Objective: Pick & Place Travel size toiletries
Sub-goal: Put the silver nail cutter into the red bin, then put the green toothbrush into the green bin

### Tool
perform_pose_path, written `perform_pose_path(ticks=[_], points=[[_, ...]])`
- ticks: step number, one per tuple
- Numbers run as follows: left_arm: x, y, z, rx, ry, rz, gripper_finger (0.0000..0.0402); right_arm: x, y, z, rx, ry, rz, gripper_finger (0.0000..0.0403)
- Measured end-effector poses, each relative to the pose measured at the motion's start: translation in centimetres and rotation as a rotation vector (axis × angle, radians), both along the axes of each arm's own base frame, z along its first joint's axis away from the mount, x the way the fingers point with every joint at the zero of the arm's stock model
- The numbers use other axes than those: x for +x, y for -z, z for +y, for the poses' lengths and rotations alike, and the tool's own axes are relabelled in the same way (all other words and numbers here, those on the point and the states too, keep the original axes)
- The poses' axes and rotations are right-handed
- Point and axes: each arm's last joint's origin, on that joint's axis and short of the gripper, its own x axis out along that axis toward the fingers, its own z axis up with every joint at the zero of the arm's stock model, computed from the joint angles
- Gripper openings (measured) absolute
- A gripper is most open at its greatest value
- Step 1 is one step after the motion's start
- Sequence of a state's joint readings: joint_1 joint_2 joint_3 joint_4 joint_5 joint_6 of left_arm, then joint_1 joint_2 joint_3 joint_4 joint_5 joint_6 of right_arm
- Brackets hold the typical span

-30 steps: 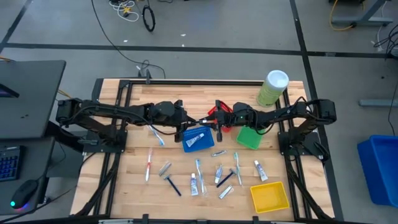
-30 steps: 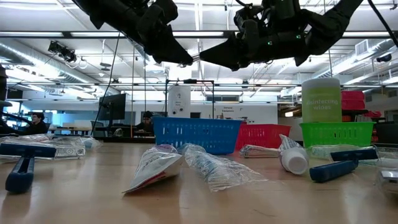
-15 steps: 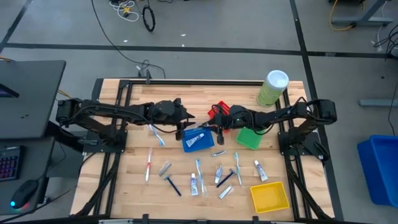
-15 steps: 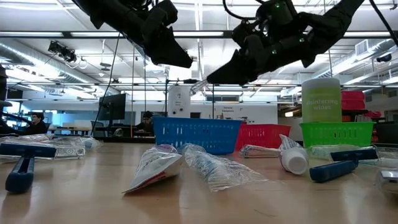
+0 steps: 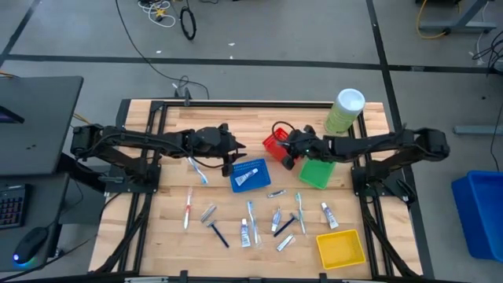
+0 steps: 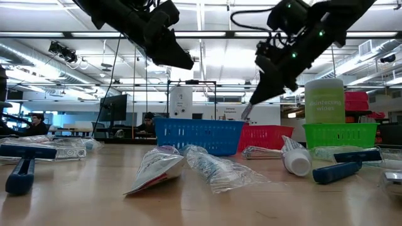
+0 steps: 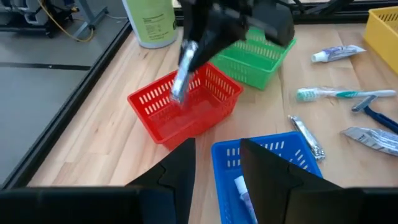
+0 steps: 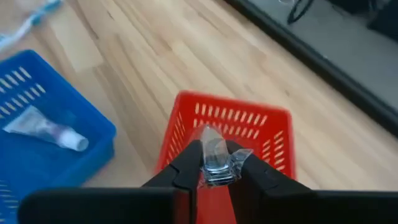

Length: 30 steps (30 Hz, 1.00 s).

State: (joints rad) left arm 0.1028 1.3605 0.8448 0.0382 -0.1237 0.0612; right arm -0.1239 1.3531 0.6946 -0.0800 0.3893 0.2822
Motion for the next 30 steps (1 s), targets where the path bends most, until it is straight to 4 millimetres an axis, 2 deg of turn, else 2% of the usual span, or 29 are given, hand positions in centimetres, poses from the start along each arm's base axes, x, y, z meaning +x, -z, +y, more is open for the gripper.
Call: perform_pose_path(ticks=[3,10,17,24,30], points=[[0.0,-0.1,0.1,0.009,-0.019,-0.005,0.0133,-0.1,1.3,0.0,0.002,0.003,0.045,0.0072],[0.0,-0.1,0.1,-0.006,-0.030,-0.009,0.0133,0.6,2.8,-1.4,-0.084,0.039,0.102,0.0082],[0.0,0.0,0.1,-0.009,-0.031,-0.009,0.0135,1.1,4.0,-2.5,-0.077,0.060,0.112,0.0132],[0.0,0.0,0.1,-0.010,-0.031,-0.007,0.0133,1.0,3.1,-2.1,-0.080,0.044,0.070,0.0194],[0.0,0.0,0.1,-0.010,-0.031,-0.007,0.0135,0.9,1.1,-1.0,-0.079,-0.010,-0.029,0.0224]])
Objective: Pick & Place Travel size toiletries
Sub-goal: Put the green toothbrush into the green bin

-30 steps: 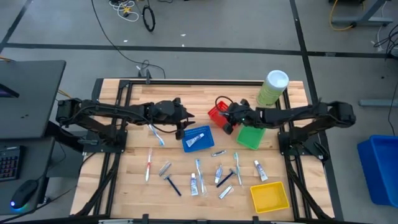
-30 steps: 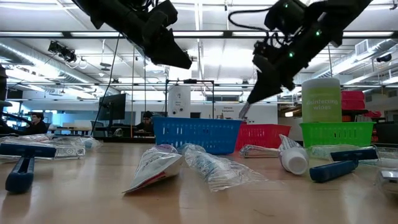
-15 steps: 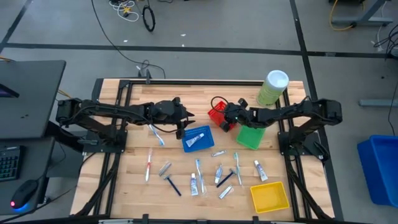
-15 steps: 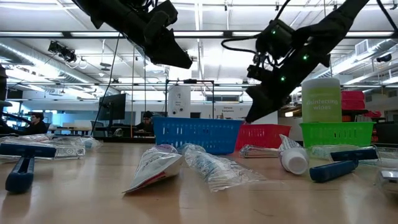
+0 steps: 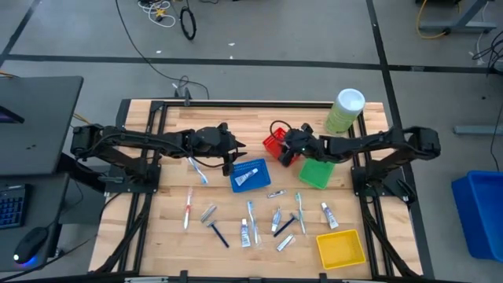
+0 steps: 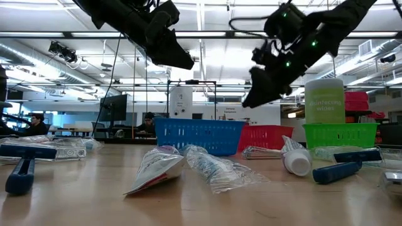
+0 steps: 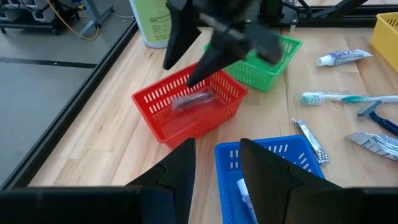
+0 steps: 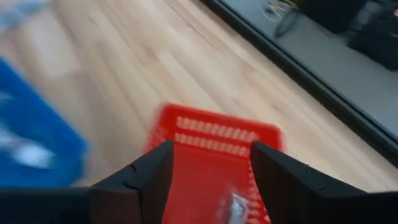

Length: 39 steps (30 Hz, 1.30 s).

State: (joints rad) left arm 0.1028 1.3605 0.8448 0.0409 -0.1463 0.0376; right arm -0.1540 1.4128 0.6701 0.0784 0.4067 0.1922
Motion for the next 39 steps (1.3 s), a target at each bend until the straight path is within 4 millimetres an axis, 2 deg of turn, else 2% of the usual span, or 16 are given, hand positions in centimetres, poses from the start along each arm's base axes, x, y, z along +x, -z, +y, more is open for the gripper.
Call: perform_pose_path(ticks=[8,12,18,27,39], points=[[0.0,0.0,0.0,0.000,0.000,0.000,0.0133,0.9,-1.4,2.4,0.206,-0.452,-0.151,0.0222],[0.0,0.0,0.0,0.000,0.000,-0.001,0.0133,1.0,-1.3,3.5,0.275,-0.586,-0.154,0.0209],[0.0,0.0,0.0,0.001,0.001,0.002,0.0133,1.0,-1.3,4.7,0.296,-0.655,-0.150,0.0189],[0.0,0.1,0.0,0.002,0.002,0.011,0.0132,1.0,-1.3,5.5,0.302,-0.683,-0.143,0.0167],[0.0,0.0,0.0,0.003,0.002,0.006,0.0132,0.0,0.0,7.3,0.339,-0.737,0.024,0.0154]])
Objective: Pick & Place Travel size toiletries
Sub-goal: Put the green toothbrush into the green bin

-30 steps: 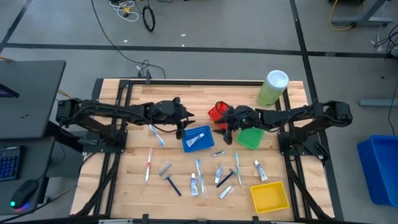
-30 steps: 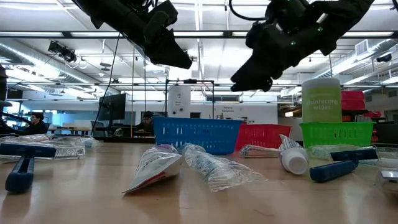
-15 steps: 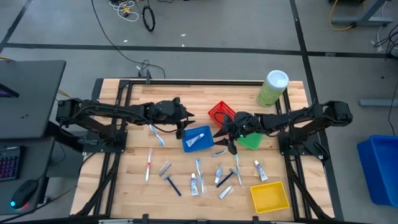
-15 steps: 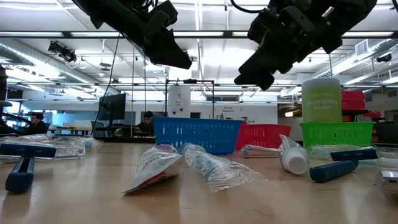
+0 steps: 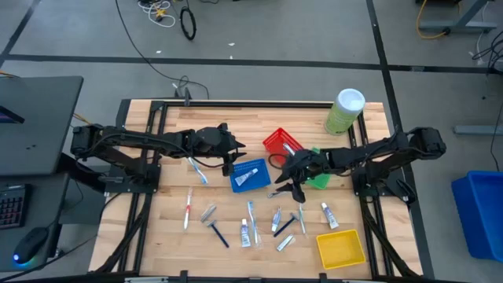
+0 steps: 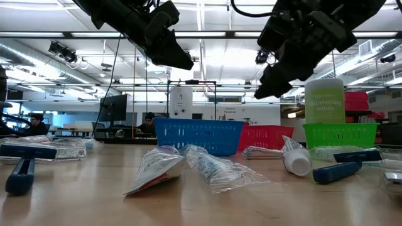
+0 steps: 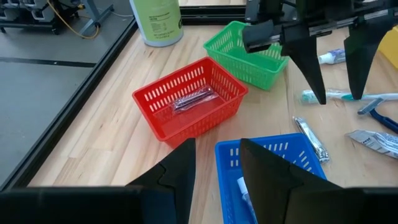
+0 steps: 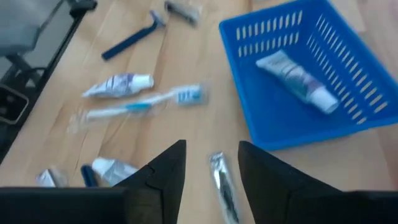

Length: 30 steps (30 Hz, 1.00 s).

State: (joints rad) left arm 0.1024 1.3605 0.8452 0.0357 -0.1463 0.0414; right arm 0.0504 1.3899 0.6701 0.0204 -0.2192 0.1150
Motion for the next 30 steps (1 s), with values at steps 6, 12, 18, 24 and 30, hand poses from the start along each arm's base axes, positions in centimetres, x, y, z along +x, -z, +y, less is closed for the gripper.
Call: perform_pose_path(ticks=[6,12,18,24,30], points=[[0.0,0.0,0.0,0.023,0.012,0.006,0.0132,-1.0,0.9,1.0,0.015,-0.019,0.141,0.0170],[0.0,0.0,0.0,0.016,0.008,0.004,0.0132,-1.8,1.5,1.4,0.226,0.154,0.331,0.0191],[0.0,0.0,0.0,0.015,0.008,0.004,0.0132,-2.2,1.3,2.4,0.661,0.307,0.568,0.0188],[0.0,0.0,0.0,0.020,0.010,0.005,0.0132,-3.1,1.8,4.1,0.750,0.470,0.746,0.0172],[0.0,0.0,0.0,0.021,0.011,0.006,0.0132,-3.4,2.6,5.5,0.678,0.543,0.761,0.0167]])
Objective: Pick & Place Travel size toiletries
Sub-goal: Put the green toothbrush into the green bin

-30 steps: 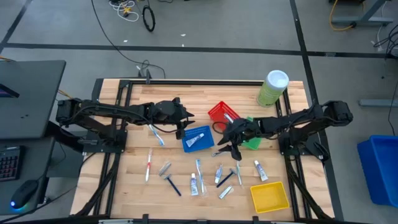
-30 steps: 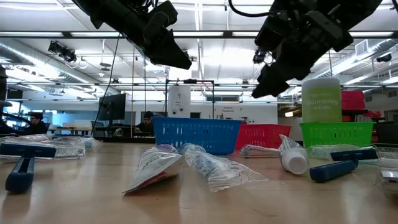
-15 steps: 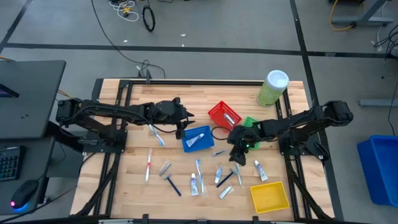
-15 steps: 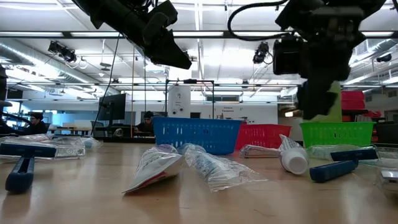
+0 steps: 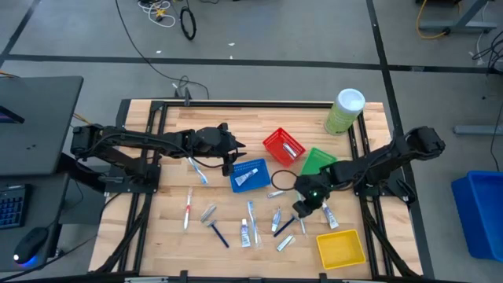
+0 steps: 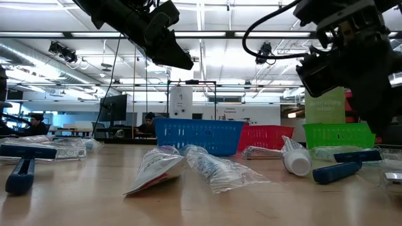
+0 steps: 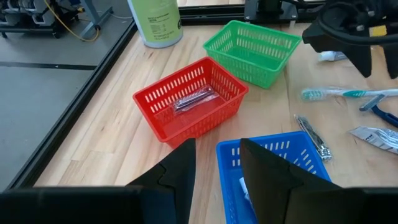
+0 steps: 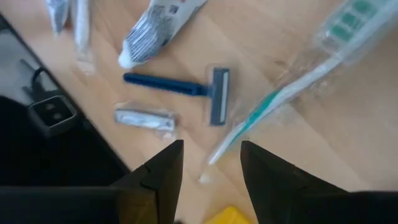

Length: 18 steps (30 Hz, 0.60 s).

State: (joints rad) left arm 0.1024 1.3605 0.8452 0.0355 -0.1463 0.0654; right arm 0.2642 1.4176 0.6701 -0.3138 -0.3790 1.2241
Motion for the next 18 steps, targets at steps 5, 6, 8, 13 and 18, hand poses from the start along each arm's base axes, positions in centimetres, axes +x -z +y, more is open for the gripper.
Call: perform_pose_path(ticks=[5,6,8,13,18], points=[[0.0,0.0,0.0,0.001,0.001,0.000,0.0132,0.0,0.6,0.3,-0.103,0.018,-0.009,0.0175],[0.0,0.0,0.0,0.003,0.002,0.001,0.0132,0.1,0.7,0.3,-0.127,0.019,-0.014,0.0177],[0.0,0.0,0.0,0.017,0.009,0.004,0.0132,0.1,0.9,0.3,-0.158,0.022,-0.015,0.0179],[0.0,0.0,0.0,0.022,0.012,0.006,0.0132,0.0,2.0,0.1,-0.194,0.052,0.059,0.0178],[0.0,0.0,0.0,0.022,0.012,0.006,0.0132,0.1,2.7,0.1,-0.219,0.058,0.096,0.0158]])
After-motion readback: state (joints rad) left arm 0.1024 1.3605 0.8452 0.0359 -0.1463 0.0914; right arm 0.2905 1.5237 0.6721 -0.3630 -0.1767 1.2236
